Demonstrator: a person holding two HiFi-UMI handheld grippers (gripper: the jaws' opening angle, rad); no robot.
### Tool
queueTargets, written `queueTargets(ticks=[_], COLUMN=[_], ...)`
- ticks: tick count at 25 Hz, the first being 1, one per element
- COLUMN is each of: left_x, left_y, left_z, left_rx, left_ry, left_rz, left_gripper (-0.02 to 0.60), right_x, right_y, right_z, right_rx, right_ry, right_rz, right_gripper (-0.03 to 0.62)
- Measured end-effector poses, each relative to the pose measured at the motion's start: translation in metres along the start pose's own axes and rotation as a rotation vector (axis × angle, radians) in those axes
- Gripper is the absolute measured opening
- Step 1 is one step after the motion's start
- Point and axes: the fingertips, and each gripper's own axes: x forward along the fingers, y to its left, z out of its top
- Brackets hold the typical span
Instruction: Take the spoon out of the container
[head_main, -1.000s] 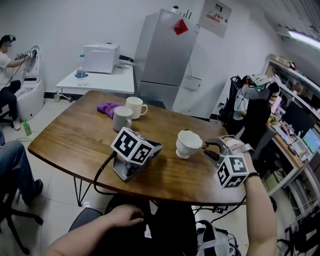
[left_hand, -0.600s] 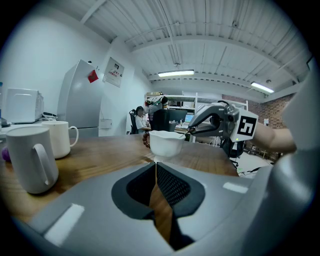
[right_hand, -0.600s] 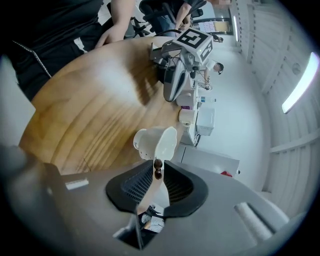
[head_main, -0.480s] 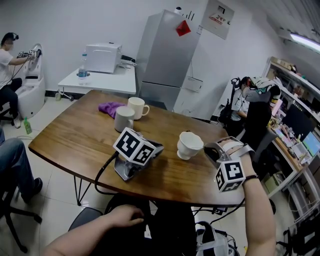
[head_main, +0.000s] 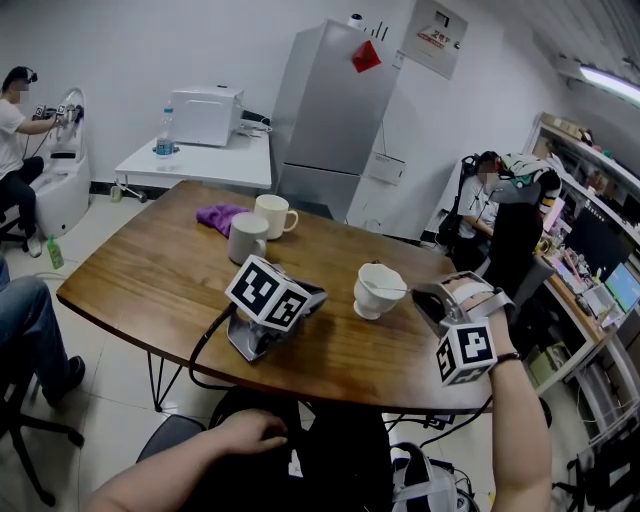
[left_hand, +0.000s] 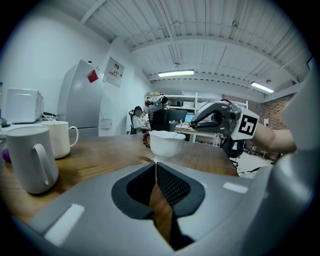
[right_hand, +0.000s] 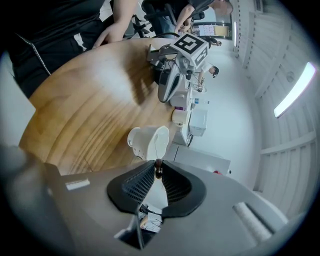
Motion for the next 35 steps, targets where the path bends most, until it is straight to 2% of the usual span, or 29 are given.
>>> queueTargets(ticks=[11,21,35], left_x=[0.001,0.000,-0.001], left_y=[0.002,0.001,0.002], left_z=[0.000,0.000,0.000], left_rx=[0.000,0.000,0.001], left_ry=[0.000,0.000,0.001], left_rz=[0.000,0.000,0.000], left_gripper=[0.012,0.012,0.012], right_x=[-0.012,-0.010,0.008], right_y=[-0.017,-0.013,0.026], right_z=[-0.029,-0.054,-0.107], right_rx=[0.075,0.127,0.210], right_ry=[0.047,0.104,0.224], right_rz=[-0.072,-0.091,-0.037], right_gripper=[0.049,0.049,0.049])
